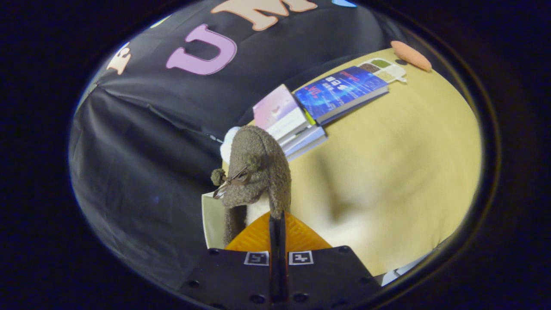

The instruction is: Open the storage box then place both shoes into the box .Put the left shoe in first, then the right shoe, with the right side of both shoes facing outward in a uniform manner.

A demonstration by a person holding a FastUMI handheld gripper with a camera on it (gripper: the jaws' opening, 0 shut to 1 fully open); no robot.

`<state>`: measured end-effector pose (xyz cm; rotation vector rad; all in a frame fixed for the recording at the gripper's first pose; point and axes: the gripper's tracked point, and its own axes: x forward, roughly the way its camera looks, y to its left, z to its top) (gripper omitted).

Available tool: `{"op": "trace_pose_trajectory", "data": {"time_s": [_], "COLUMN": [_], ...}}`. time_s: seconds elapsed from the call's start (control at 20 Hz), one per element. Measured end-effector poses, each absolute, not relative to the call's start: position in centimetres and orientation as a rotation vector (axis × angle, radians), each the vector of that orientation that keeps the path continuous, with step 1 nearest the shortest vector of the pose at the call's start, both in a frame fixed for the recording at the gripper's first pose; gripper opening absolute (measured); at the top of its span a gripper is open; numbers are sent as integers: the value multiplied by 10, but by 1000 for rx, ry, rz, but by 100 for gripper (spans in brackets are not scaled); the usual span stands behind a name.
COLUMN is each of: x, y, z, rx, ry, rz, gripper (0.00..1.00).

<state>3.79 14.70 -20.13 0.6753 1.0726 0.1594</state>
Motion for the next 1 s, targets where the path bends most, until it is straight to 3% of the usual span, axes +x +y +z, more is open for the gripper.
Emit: {"op": "trace_pose_trajectory", "data": {"time_s": [0.35, 1.0], "x": [32, -2], "y": [246, 281], "z": [-188, -234], "rx": [655, 496], "ry": [1106, 1181], "rz": [284, 207], "gripper": [3, 3]}}
